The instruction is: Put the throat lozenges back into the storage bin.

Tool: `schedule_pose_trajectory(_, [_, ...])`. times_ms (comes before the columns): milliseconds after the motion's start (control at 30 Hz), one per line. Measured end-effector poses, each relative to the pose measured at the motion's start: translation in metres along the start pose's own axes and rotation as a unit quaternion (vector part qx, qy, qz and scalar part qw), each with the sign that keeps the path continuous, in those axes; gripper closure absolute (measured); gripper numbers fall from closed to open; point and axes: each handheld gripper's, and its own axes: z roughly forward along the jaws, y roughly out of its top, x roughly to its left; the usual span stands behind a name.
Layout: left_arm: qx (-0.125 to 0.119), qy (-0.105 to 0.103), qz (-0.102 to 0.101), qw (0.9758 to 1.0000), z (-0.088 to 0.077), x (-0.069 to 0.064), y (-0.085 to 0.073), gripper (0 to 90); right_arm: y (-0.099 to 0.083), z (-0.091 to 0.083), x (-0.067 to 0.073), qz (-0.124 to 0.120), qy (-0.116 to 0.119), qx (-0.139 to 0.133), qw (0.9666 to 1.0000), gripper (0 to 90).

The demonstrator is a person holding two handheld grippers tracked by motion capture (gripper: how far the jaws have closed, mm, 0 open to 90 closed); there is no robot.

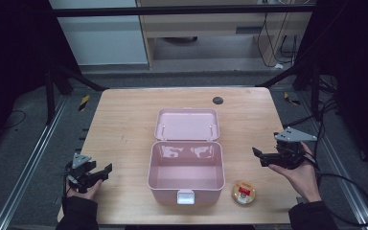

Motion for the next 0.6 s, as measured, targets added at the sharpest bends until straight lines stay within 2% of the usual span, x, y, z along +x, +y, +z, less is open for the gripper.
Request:
schedule_pose_trajectory(233, [0.006, -0.005, 0.004, 1.0000, 0.001, -0.001, 0.000, 31.9, 0.023, -0.009, 0.003, -0.047, 0.022, 0.008, 0.9986, 7.6])
schedule_pose_trajectory(300, [0.006, -0.006, 0.007, 0.9999, 0.002, -0.001, 0.000, 32.2, 0.030, -0.010, 0.005, -0.069, 0.035, 0.021, 0.9968, 7.3])
schedule_pose_trajectory(333, [0.007, -0.008, 0.006, 0.9999, 0.002, -0.002, 0.000, 32.2, 0.030, -0.010, 0.005, -0.069, 0.035, 0.021, 0.9968, 7.3])
schedule_pose_trajectory(467, [0.010, -0.013, 0.007, 0.9998, 0.003, -0.002, 0.000, 32.2, 0.035, -0.010, 0.010, -0.107, 0.067, 0.045, 0.9910, 7.6])
schedule_pose_trajectory(600, [0.010, -0.014, 0.013, 0.9998, 0.003, -0.003, 0.000, 32.2, 0.037, -0.008, 0.016, -0.143, 0.095, 0.071, 0.9826, 7.4])
